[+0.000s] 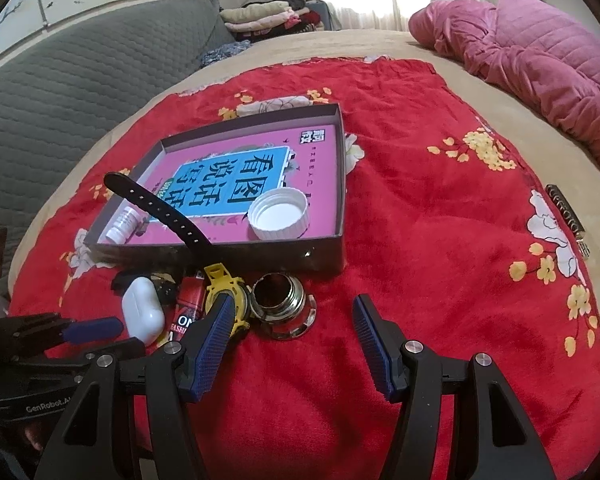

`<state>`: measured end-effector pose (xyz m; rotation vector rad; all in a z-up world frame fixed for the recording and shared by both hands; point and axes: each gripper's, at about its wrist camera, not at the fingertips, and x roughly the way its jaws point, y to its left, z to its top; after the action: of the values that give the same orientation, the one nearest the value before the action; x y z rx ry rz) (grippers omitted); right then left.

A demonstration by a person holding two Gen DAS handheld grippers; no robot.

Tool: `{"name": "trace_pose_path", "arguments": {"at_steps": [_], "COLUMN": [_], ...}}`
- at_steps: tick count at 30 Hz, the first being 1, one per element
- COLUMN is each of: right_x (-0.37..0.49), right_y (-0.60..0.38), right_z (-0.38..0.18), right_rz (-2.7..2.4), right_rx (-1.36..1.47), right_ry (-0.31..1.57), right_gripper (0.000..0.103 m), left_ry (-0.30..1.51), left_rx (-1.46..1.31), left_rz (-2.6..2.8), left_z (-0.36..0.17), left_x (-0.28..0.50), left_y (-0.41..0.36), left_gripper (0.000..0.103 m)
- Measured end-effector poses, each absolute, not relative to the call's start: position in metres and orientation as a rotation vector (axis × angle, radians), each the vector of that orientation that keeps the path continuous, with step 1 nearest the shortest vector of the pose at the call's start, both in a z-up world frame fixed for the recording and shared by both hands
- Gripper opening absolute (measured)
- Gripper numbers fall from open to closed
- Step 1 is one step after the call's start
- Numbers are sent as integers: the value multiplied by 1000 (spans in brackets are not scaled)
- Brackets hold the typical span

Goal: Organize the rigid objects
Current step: 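Move the left tool to the white earbud case while the right tool approaches the silver ring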

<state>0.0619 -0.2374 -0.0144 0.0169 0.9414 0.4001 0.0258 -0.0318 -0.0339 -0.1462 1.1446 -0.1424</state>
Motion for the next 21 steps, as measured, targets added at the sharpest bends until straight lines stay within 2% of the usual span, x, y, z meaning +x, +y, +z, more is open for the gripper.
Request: {"name": "trace_pose_path", "arguments": {"at_steps": [21], "right_x": [76], "right_y": [-214], "right_z": [-43], "right_rz": [395], "right_rx": [-103], "right_ry": [1011], "right_gripper": [63], "left_ry": [1113], "left_rx": [-120], "left_rz": [-173], "left_z": [-40], "left_x": [33], "left_y": [-33], "left_gripper": [45]}}
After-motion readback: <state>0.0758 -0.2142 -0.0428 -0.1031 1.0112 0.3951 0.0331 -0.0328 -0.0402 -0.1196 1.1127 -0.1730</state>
